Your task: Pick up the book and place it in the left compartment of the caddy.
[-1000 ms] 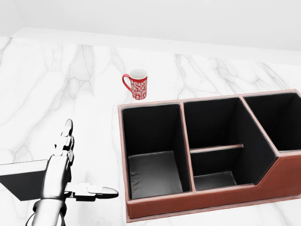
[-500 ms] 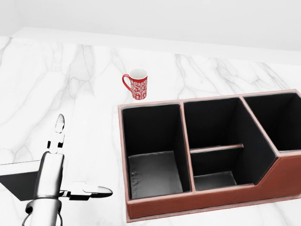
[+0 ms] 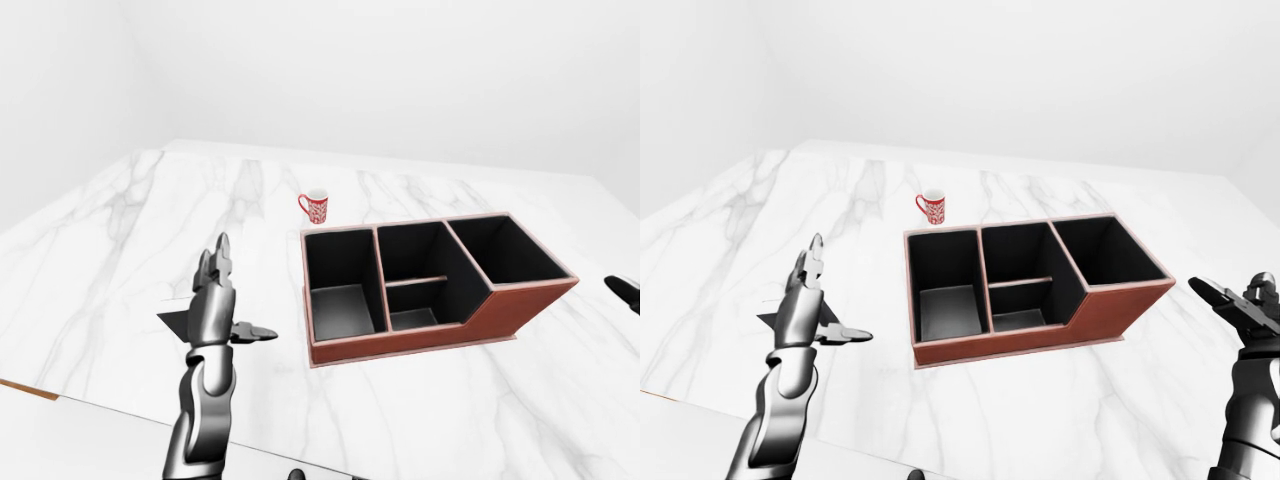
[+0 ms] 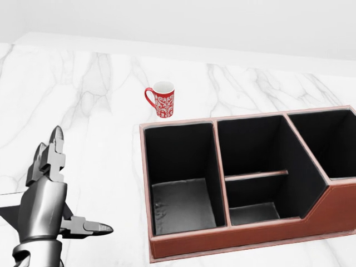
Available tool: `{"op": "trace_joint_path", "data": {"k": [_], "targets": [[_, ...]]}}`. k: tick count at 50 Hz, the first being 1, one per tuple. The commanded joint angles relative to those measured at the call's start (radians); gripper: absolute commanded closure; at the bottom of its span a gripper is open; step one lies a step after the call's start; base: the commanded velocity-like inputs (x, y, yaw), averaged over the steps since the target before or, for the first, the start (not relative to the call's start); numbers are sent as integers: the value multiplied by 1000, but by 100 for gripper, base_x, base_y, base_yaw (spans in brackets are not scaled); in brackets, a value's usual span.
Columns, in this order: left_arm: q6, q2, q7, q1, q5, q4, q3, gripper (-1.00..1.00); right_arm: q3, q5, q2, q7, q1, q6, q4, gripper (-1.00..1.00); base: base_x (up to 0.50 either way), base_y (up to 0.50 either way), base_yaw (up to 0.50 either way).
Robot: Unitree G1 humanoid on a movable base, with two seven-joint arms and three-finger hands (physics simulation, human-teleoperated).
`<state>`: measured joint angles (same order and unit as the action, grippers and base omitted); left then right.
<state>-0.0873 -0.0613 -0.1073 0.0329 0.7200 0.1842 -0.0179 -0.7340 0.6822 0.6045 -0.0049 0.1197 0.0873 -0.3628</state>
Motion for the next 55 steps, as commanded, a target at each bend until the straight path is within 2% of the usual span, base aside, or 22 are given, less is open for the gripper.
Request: {"op": "trace_joint_path", "data": {"k": [1, 5, 12, 16, 19, 34, 39, 44, 46, 47, 55], "targets": [[0, -14, -32, 2, 251, -14, 17, -100, 0, -2, -1, -1, 0, 0, -1, -100, 0, 0, 0], [0, -11, -46, -10, 313, -36, 2, -100, 1, -3, -1, -2, 1, 0, -2, -100, 0, 0, 0], [0, -5, 14, 10, 421, 54, -3, -100, 0, -1, 1, -11, 1, 0, -3, -100, 0, 0, 0], [0, -12, 45, 4, 498, 37, -3, -100, 2, -2, 2, -10, 6, 0, -14, -100, 0, 0, 0], [0, -13, 52, -1, 518, 26, -11, -100, 3, 3, 3, -8, 4, 0, -12, -100, 0, 0, 0], [0, -19, 71, -4, 734, -20, -11, -100, 7, -2, 0, -8, 5, 0, -11, -100, 0, 0, 0], [0, -23, 44, -12, 816, -54, -2, -100, 7, -5, 0, -9, 4, 0, -9, -100, 0, 0, 0], [0, -28, 50, -23, 856, -74, -14, -100, 8, -8, -1, -7, 5, 0, -12, -100, 0, 0, 0], [0, -23, 18, -29, 842, -94, -19, -100, 2, -5, 0, -14, -2, 0, 8, -100, 0, 0, 0], [0, -24, 12, -29, 865, -90, -16, -100, 2, -7, -1, -13, 0, 0, 4, -100, 0, 0, 0], [0, -17, 34, -21, 893, -63, -15, -100, 9, -28, -2, -16, 6, 0, -11, -100, 0, 0, 0]]}}
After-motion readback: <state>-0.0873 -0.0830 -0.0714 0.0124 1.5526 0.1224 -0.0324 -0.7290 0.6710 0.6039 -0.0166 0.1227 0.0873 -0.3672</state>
